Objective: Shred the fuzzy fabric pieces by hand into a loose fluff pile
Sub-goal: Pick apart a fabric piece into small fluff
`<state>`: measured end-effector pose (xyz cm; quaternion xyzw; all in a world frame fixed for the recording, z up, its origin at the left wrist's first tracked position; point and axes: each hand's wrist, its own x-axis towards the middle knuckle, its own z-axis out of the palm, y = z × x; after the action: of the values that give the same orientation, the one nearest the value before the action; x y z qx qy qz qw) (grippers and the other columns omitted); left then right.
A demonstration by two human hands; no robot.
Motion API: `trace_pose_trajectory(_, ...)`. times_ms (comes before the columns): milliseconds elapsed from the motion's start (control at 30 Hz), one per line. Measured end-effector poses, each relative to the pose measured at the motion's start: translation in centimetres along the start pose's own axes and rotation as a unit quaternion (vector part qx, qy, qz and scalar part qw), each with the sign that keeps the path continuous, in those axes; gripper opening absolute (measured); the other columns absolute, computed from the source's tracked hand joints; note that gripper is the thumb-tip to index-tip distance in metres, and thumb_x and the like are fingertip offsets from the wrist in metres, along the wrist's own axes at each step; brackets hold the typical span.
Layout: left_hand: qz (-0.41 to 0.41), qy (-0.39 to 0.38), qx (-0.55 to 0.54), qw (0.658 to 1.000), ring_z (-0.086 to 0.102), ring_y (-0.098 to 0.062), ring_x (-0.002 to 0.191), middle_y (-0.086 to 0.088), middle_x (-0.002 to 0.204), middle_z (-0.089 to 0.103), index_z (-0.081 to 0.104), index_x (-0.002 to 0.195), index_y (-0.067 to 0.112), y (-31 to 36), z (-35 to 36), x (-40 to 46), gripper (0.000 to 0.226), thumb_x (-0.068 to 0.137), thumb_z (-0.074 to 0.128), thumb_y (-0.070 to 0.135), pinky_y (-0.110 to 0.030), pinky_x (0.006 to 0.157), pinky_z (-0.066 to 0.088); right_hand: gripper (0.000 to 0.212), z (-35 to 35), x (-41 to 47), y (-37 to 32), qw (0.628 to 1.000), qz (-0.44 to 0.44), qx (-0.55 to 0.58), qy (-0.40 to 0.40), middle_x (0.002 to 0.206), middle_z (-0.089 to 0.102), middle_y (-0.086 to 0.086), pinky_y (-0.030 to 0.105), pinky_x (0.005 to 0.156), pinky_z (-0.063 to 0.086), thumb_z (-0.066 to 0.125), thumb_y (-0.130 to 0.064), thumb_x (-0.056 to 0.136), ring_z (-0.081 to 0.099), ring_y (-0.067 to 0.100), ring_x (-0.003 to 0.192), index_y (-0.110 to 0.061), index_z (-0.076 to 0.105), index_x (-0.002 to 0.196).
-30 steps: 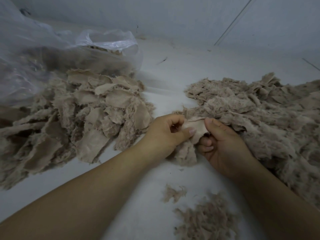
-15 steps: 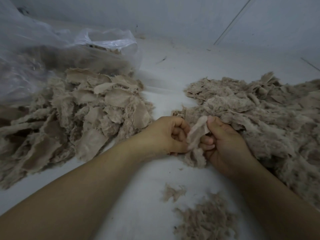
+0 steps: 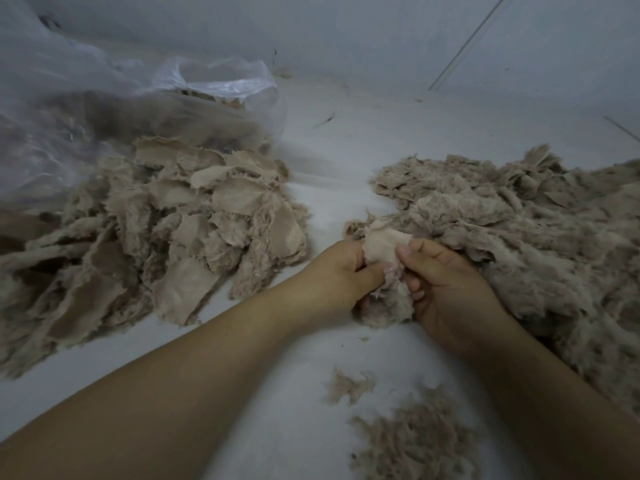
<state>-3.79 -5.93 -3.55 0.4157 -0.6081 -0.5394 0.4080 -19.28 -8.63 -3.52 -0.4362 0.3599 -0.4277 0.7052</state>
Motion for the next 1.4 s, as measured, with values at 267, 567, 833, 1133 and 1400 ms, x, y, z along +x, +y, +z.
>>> trace_pose_trajectory(267, -0.036, -0.061, 0.151, 0.986, 0.048, -0.02, 0.061, -0.008, 0.065, 0.057, 0.064, 0.069, 0.013, 0.0, -1.2, 0.3, 0.019, 0.084, 0.074, 0.009, -0.033, 0.062, 0.041, 0.013, -0.1, 0.4, 0.0, 0.995, -0.02, 0.09, 0.027, 0.056, 0.048, 0.0, 0.012, 0.039, 0.032, 0.06, -0.015, 0.076, 0.04, 0.003, 0.043, -0.01, 0.049, 0.081)
trace_pose_trajectory(567, -0.008, 0.162, -0.067, 0.984, 0.04, -0.012, 0.04, -0.004, 0.053, 0.051, 0.061, 0.071, 0.009, -0.5, -0.6, 0.6, 0.023, 0.094, 0.062, 0.013, -0.017, 0.038, 0.031, 0.015, -0.3, 0.3, 0.4, 1.0, -0.02, 0.0, -0.005, 0.055, 0.045, -0.001, 0.013, 0.038, 0.031, 0.06, -0.022, 0.08, 0.033, 0.003, 0.043, -0.008, 0.055, 0.081)
trace_pose_trajectory(833, -0.01, 0.145, -0.096, 0.985, 0.051, -0.015, 0.043, -0.007, 0.056, 0.061, 0.069, 0.069, 0.019, -0.5, -0.8, 0.6, 0.025, 0.092, 0.064, 0.027, -0.019, 0.037, 0.036, 0.011, -0.3, 0.3, 0.4, 1.0, -0.017, -0.013, -0.02, 0.057, 0.049, -0.002, 0.014, 0.042, 0.032, 0.062, -0.023, 0.077, 0.038, 0.004, 0.046, -0.013, 0.061, 0.075)
trace_pose_trajectory(1133, -0.035, 0.226, -0.164, 0.96, 0.051, -0.022, 0.044, -0.015, 0.063, 0.062, 0.066, 0.086, -0.007, -0.4, -0.7, 0.8, 0.025, 0.092, 0.064, 0.017, -0.024, 0.039, 0.044, 0.006, 0.0, 0.1, 0.4, 0.999, -0.011, -0.051, -0.013, 0.047, 0.047, 0.0, 0.014, 0.038, 0.033, 0.068, -0.014, 0.066, 0.036, 0.005, 0.038, -0.016, 0.065, 0.061)
trace_pose_trajectory(1400, 0.032, 0.262, -0.031, 0.964, 0.051, -0.013, 0.041, -0.009, 0.056, 0.061, 0.062, 0.071, 0.013, -0.1, -1.0, 0.7, 0.019, 0.088, 0.071, 0.012, -0.022, 0.041, 0.042, 0.013, -0.4, 0.3, 0.5, 0.998, -0.022, -0.049, -0.021, 0.053, 0.048, 0.001, 0.014, 0.042, 0.033, 0.064, -0.019, 0.074, 0.036, 0.006, 0.044, -0.007, 0.06, 0.076)
